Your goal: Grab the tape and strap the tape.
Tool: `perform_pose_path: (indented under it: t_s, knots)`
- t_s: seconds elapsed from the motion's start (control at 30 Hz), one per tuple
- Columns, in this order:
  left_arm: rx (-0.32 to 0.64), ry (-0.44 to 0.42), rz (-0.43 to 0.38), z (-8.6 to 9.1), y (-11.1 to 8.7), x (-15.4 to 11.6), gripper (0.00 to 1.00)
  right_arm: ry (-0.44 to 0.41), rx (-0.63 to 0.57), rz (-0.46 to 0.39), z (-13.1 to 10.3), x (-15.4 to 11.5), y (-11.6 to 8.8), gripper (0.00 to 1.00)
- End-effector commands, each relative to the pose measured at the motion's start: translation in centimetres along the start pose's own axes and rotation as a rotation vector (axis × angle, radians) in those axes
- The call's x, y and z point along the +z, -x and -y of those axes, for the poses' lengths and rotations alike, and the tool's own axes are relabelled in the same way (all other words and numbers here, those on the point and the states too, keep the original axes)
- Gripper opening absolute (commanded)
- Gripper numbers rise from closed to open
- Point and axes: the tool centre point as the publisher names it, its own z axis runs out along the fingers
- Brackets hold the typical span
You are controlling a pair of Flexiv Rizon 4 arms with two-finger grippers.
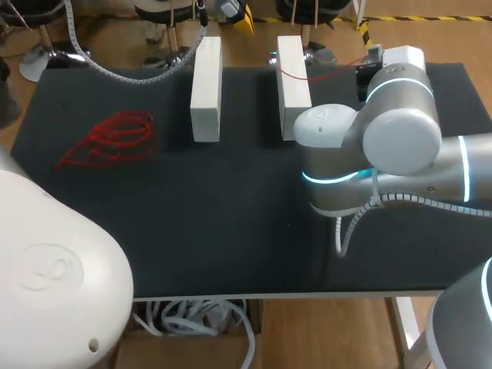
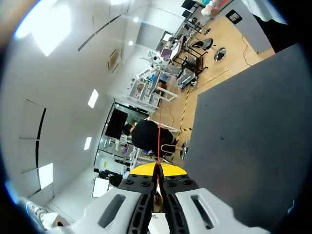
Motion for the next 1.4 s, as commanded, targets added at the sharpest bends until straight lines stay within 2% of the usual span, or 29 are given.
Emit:
perform_pose_path:
  t_s: [0.03, 0.1, 0.13, 0.17, 0.2, 0.3, 0.4, 0.43, 0.5, 0.63, 0.7, 0.73, 0.77, 0.83, 0.87, 0.9, 1.4]
  knots:
    - [-0.001, 0.004, -0.001, 0.1, 0.0, 0.0, 0.0, 0.05, -0.098, -0.187, 0.2, -0.7, -0.2, 0.0]
    - [-0.001, 0.004, -0.001, 0.1, 0.0, 0.0, 0.0, 0.09, -0.145, -0.205, 0.0, -0.9, -0.8, 0.0]
    - [-0.001, 0.004, -0.001, 0.1, 0.0, 0.0, 0.0, 0.128, -0.168, -0.297, 0.0, -0.8, -1.1, 0.0]
    - [-0.001, 0.004, -0.001, 0.1, 0.0, 0.0, 0.0, 0.162, -0.185, -0.346, 0.0, -0.8, -1.4, 0.0]
    - [-0.001, 0.004, -0.001, 0.1, 0.0, 0.0, 0.0, 0.209, -0.245, -0.381, 0.0, -0.6, -1.6, 0.0]
    - [-0.001, 0.004, -0.001, 0.1, 0.0, 0.0, 0.0, 0.266, -0.371, -0.444, 0.1, -0.4, -1.9, 0.0]
    - [-0.001, 0.004, -0.001, 0.1, 0.0, 0.0, 0.0, 0.27, -0.51, -0.456, 0.5, -0.3, -2.2, 0.0]
    - [-0.001, 0.004, -0.001, 0.1, 0.0, 0.0, 0.0, 0.254, -0.555, -0.394, 0.6, -0.5, -2.2, 0.0]
    - [-0.001, 0.004, -0.001, 0.1, 0.0, 0.0, 0.0, 0.232, -0.631, -0.367, 1.0, -0.7, -1.9, 0.0]
    - [-0.001, 0.004, -0.001, 0.1, 0.0, 0.0, 0.0, 0.243, -0.778, -0.425, 1.5, -1.6, -1.7, 0.0]
    - [-0.001, 0.004, -0.001, 0.1, 0.0, 0.0, 0.0, 0.242, -0.826, -0.354, 1.6, -1.9, -1.8, 0.0]
    - [-0.001, 0.004, -0.001, 0.1, 0.0, 0.0, 0.0, 0.228, -0.84, -0.274, 1.6, -2.0, -1.8, 0.0]
    - [-0.001, 0.004, -0.001, 0.1, 0.0, 0.0, 0.0, 0.228, -0.855, -0.24, 1.6, -2.0, -1.9, 0.0]
    - [-0.001, 0.004, -0.001, 0.1, 0.0, 0.0, 0.0, 0.204, -0.856, -0.09, 1.6, -2.2, -2.0, 0.0]
    - [-0.001, 0.004, -0.001, 0.1, 0.0, 0.0, 0.0, 0.201, -0.85, -0.066, 1.5, -2.2, -2.0, 0.0]
    - [-0.001, 0.004, -0.001, 0.1, 0.0, 0.0, 0.0, 0.186, -0.832, 0.031, 1.3, -2.4, -2.1, 0.0]
    - [-0.001, 0.004, -0.001, 0.1, 0.0, 0.0, 0.0, 0.186, -0.832, 0.031, 1.3, -2.4, -2.1, 0.0]
